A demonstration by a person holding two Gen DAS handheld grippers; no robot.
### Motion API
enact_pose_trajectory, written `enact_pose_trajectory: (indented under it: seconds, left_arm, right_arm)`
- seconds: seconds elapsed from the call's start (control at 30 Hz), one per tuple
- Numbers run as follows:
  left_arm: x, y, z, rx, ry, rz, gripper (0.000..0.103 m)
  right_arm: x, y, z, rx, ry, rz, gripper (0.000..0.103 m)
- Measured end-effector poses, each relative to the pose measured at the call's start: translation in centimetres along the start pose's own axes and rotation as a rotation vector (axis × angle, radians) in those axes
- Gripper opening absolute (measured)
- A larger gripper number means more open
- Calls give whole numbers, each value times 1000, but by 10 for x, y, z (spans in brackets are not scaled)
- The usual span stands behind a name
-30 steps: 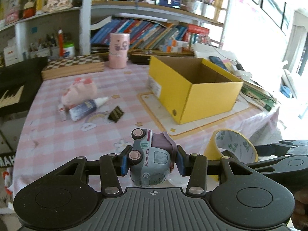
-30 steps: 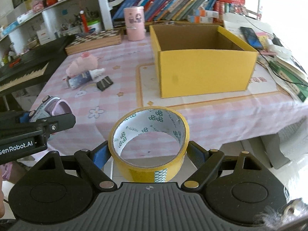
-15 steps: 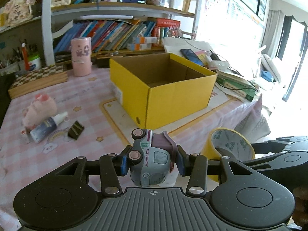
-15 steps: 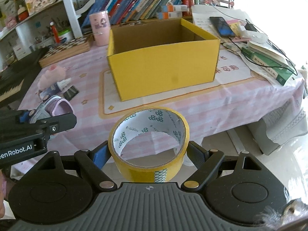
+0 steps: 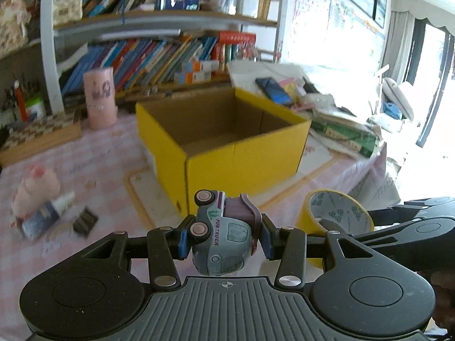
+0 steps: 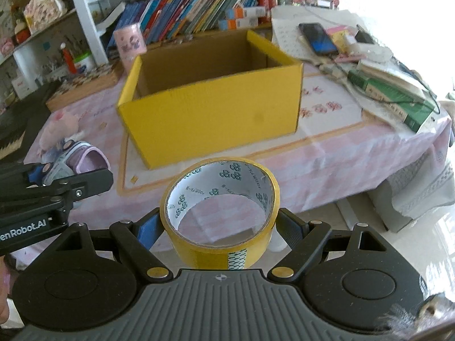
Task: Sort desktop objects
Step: 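Carry the tape roll and toy truck over the yellow box with both grippers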
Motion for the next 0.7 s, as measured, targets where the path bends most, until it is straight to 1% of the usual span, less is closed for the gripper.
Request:
enact_pose_trajectory:
  seconds: [0.2,0.4,0.5,0.6,0.7]
  left_arm:
    - [31,-10,-18,27,-92,-18,45]
    - [63,-18,-41,69,-149,-11,45]
    - [73,-20,-55,104,-153,4,45]
    - [81,-18,-72,137,-150,25,45]
    - [87,-12,-90,154,-130,67,45]
  right_arm:
    - [36,-21,-3,20,-112,29,83]
    - [82,-35,-15,82,-215,113,83]
    - [103,-40,-26,122,-255,172,83]
    - [120,-44,-42,161,-276,231,83]
    - [136,-47,-59,205,-290,307,83]
Point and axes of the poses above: each gripper's, at about its wrist camera, not at the fingertips, and z roughly against the way its jaws point, y to its left, x to its top, the point moved 1 cm from there along -z, roughly the way its jaws point, and after that the axes turned 14 degrees about -y, right-handed, at the moved point
